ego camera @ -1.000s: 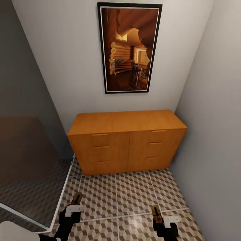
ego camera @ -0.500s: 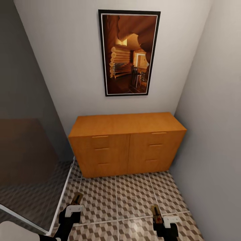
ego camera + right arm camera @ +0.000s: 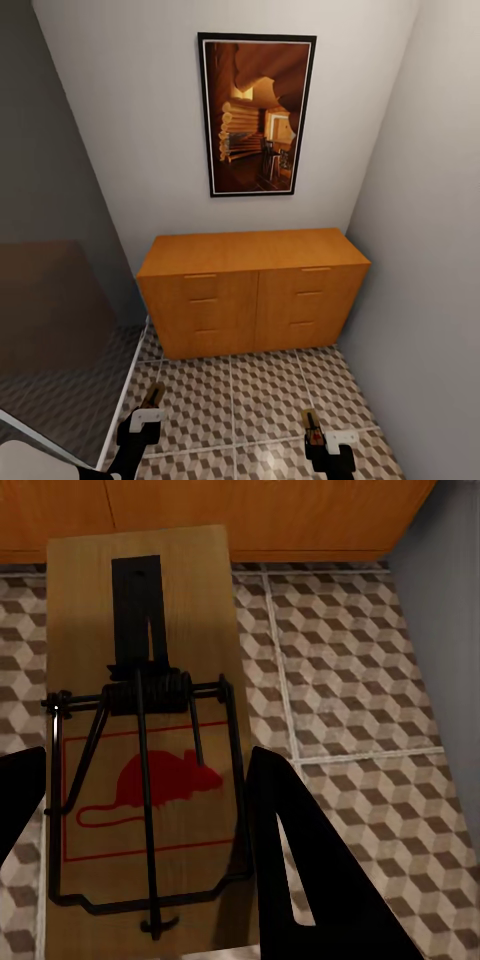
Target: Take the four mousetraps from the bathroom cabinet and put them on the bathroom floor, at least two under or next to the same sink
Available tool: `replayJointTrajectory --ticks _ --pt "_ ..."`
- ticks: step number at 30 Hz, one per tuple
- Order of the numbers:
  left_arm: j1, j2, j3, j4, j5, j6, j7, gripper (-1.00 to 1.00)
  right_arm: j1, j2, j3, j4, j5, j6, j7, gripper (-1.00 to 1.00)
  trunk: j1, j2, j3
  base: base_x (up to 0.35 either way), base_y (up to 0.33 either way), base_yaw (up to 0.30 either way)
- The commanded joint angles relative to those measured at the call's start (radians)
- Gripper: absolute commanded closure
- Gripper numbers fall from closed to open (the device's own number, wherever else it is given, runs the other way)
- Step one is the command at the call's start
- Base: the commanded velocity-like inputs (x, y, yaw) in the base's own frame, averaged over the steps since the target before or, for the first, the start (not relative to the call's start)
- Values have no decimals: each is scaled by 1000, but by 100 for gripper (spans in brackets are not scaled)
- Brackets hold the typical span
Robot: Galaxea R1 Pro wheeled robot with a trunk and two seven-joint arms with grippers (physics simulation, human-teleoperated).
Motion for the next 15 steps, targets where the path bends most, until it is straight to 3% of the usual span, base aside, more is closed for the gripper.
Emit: replayJointTrajectory --ticks 1,6,12,15 --pt "-2 0 -5 -3 -3 -3 9 100 -1 0 9 1 -1 -2 -12 100 1 -2 0 0 0 0" --pt "-2 0 -5 -1 -2 -3 9 100 -1 -1 9 1 -1 -1 -12 100 1 -2 5 0 0 0" --pt "-2 -1 -2 61 -2 0 9 100 -1 0 9 2 -2 0 -12 100 1 -2 6 0 0 0" --pt "-2 -9 8 104 2 42 8 100 -1 0 9 2 -3 -1 -12 100 1 -2 6 0 0 0"
